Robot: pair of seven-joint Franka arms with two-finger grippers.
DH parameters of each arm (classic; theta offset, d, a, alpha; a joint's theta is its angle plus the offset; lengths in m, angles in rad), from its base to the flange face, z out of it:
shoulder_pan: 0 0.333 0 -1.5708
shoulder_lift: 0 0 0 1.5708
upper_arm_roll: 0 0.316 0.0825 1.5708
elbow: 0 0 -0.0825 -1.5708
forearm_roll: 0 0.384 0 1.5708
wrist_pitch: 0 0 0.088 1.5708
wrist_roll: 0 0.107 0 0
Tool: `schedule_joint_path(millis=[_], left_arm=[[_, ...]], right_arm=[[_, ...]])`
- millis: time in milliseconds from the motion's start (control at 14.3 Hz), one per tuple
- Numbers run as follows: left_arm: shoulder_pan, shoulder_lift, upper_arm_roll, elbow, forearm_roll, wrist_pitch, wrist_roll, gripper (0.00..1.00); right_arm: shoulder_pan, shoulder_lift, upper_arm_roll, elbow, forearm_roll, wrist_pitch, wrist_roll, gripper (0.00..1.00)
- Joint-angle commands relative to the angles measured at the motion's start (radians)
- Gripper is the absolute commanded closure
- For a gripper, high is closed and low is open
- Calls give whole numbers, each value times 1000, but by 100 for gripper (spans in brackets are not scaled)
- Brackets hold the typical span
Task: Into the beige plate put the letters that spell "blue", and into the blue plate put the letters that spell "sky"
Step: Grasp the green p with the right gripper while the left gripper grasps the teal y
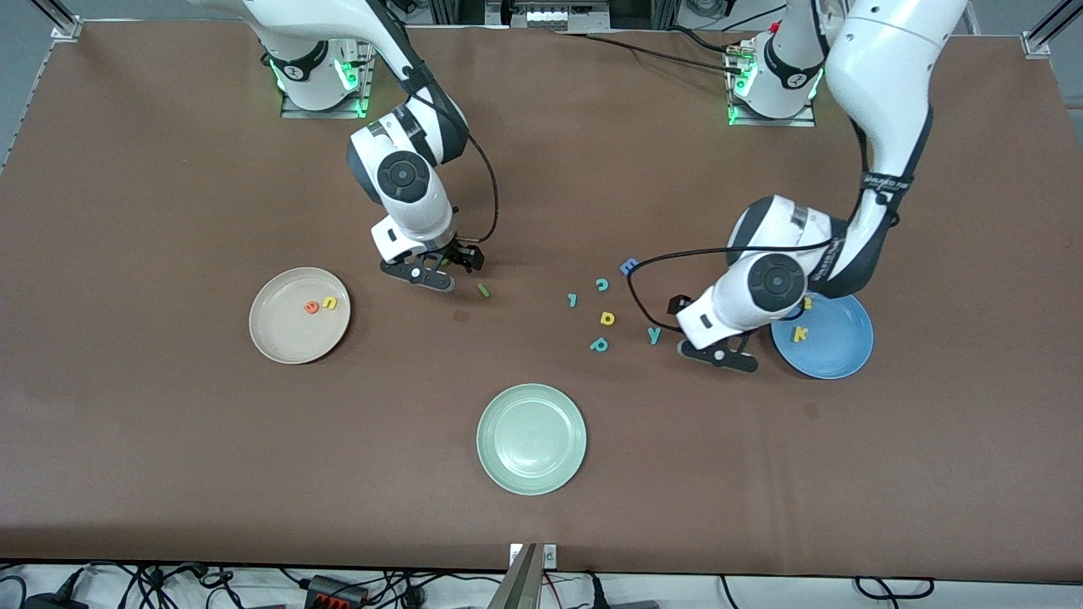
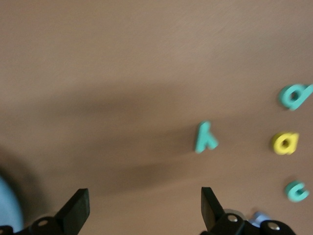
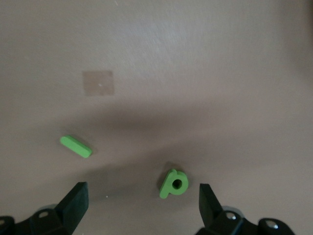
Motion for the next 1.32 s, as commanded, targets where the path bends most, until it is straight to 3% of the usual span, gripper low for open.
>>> schedule_joint_path(millis=[0, 139, 279, 418, 558, 767, 976, 1255], left_arm=[[-65, 83, 13, 107, 16, -19, -79, 0], [-84, 109, 16, 120, 51, -3, -113, 1], [-84, 118, 16, 108, 92, 52, -138, 12], [-87, 130, 16, 106, 117, 55, -141, 23], [-85, 142, 14, 103, 118, 58, -141, 27], [-87, 161, 13, 103, 117, 80, -147, 29], [-95, 161, 11, 103, 117, 80, -162, 29], [-104, 169, 11, 103, 117, 80, -189, 35]], right_arm=[[13, -5, -7, -81, 14, 100, 75, 0], [11, -8, -8, -95, 14, 106, 110, 0], [13, -6, -8, -99, 14, 106, 132, 3], [13, -6, -8, -100, 14, 106, 133, 25], [13, -5, -8, -106, 14, 109, 135, 27], [2, -6, -8, -112, 14, 112, 135, 28], [10, -6, -7, -114, 14, 114, 135, 41], [10, -3, -7, -114, 12, 112, 135, 47]])
